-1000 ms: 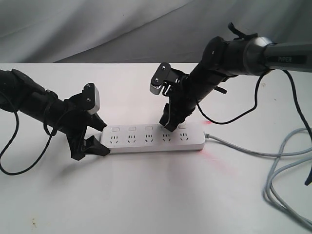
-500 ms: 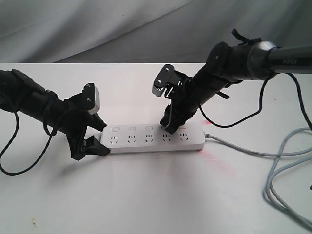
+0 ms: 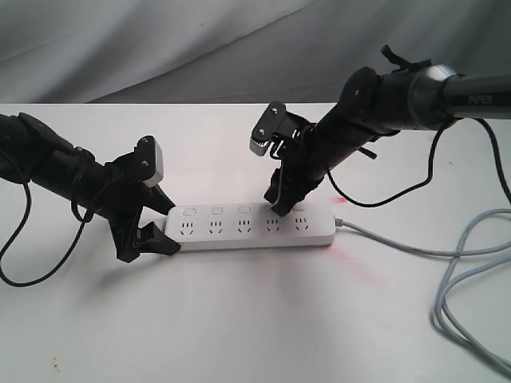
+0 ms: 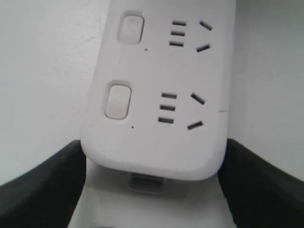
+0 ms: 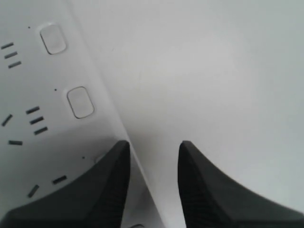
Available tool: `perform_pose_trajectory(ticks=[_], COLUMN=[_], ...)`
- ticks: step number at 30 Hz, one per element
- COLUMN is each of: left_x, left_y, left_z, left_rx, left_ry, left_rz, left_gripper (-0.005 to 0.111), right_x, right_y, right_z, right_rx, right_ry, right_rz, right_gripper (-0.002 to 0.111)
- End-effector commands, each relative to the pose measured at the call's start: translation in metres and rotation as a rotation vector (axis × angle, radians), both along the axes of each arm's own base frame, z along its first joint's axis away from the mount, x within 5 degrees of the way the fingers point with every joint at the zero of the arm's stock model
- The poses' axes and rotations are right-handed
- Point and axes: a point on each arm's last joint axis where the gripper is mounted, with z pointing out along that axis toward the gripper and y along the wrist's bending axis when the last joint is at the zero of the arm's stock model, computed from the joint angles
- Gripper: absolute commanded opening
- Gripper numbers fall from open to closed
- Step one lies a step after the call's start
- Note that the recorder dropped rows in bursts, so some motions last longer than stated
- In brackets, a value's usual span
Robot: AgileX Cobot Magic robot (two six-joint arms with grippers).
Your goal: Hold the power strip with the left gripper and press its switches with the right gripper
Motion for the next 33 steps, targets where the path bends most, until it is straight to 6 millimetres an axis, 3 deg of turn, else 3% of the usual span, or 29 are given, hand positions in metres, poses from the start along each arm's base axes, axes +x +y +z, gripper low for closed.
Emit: perform_pose_trajectory(ticks=[1,5,14,33], left_x=[0.002,0.002,0.002,0.002], left_y=[0.0,0.0,0.0,0.0], left_z=[0.002,0.002,0.002,0.002], left_rx=[-0.007,-0.007,-0.007,-0.007], left_ry=[-0.008,-0.008,-0.008,-0.008], left_rz=[0.005,0.005,0.005,0.005], left_gripper=[0.054,0.054,0.054,0.054], right_x=[-0.001,-0.002,-0.003,-0.003], right_y=[-0.002,-0.01,-0.029,-0.034], right_z=[0.021,0.03,0.019,0.004], right_rx=[0.004,0.011,-0.005,-0.047], right_ry=[-0.052,-0.032,0.04,0.02], right_rz=[0.008,-0.005,-0.061,-0.067], right_gripper=[0.032,0.032,0.032,0.032])
